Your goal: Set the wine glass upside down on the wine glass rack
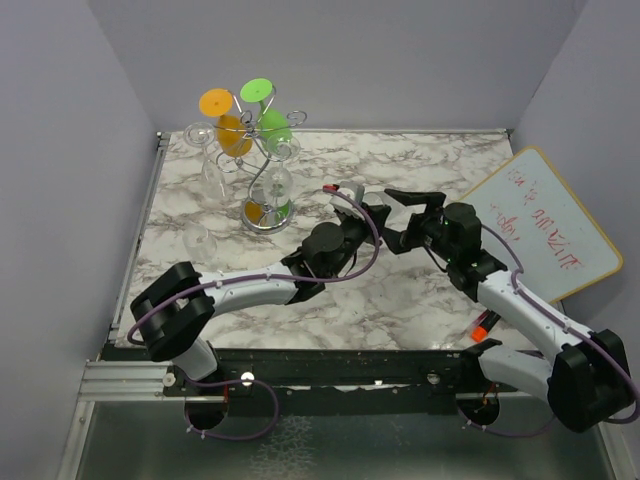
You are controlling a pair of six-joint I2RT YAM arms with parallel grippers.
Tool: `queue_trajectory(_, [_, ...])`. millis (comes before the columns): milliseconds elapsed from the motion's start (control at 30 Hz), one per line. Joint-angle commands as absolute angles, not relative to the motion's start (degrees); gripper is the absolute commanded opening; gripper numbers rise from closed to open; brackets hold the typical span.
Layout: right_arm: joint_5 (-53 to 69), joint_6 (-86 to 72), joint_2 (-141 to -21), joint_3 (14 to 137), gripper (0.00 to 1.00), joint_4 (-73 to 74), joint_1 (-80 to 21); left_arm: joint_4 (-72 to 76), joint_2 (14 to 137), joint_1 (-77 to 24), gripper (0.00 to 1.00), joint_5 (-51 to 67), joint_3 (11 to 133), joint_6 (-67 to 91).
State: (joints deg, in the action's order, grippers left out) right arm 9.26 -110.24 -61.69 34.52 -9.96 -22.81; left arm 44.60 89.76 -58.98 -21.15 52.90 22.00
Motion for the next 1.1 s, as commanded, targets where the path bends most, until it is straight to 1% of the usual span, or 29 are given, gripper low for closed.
queue_trajectory(0, [11.38,-111.80,-63.34,37.20,0.96,-10.05,-22.68,51.47,90.55,-59.15,0.00,-18.69,53.96,21.85])
queue_trajectory(33, [11.28,-112.13,-63.52,37.26,0.96,-10.15,-22.68,51.62,90.69,-59.15,0.00,-18.39,53.96,21.92])
queue_trajectory(300, [10.86,-112.75,-65.14,37.49,0.81,-11.27,-22.67,52.62,90.86,-59.15,0.00,-17.04,53.06,22.06])
queue_trajectory(367, [10.53,-112.46,-65.45,37.34,0.73,-12.29,-22.68,52.80,90.69,-59.15,0.00,-16.50,52.77,22.06])
queue_trajectory(500, [8.64,-109.13,-65.53,38.05,0.51,-12.24,-22.68,53.00,90.07,-59.15,0.00,-16.15,51.76,22.43])
queue_trajectory(567, [7.45,-106.97,-65.20,38.81,0.45,-10.81,-22.68,53.00,89.53,-59.15,0.00,-16.29,51.28,22.54])
queue_trajectory(600, [6.79,-105.57,-64.87,38.99,0.43,-10.31,-22.68,52.93,89.29,-59.15,0.05,-16.53,50.91,22.65])
queue_trajectory(633, [5.76,-104.32,-64.37,39.10,0.41,-9.88,-22.68,52.92,88.96,-59.15,0.12,-16.60,50.58,22.83])
queue_trajectory(667, [4.67,-102.81,-63.77,38.98,0.40,-9.82,-22.68,52.80,88.56,-59.15,0.24,-16.30,50.28,22.86])
queue_trajectory(733, [2.22,-97.56,-62.55,38.39,0.37,-10.79,-22.60,51.24,86.31,-59.10,0.53,-16.07,49.39,22.14])
queue_trajectory(767, [1.19,-94.43,-61.67,37.68,0.37,-11.60,-22.59,49.72,84.74,-59.07,0.65,-16.61,48.79,22.57])
queue_trajectory(800, [0.40,-90.77,-60.69,36.59,0.37,-13.14,-22.52,48.16,83.20,-58.99,0.73,-16.73,48.25,23.11])
queue_trajectory(833, [-0.64,-86.94,-59.56,35.76,0.37,-14.24,-22.50,46.19,81.51,-58.86,0.78,-16.12,47.83,23.37])
queue_trajectory(867, [-1.78,-82.40,-58.71,35.47,0.37,-14.71,-22.50,43.82,80.08,-58.74,0.80,-15.00,47.84,23.12])
queue_trajectory(967, [-1.60,-66.42,-56.06,34.44,0.37,-16.35,-22.49,33.59,75.40,-58.43,0.85,-14.11,49.56,24.02])
queue_trajectory(1067, [-0.43,-53.97,-52.64,32.37,0.37,-18.30,-22.50,24.29,71.25,-57.74,0.87,-13.15,52.20,26.47])
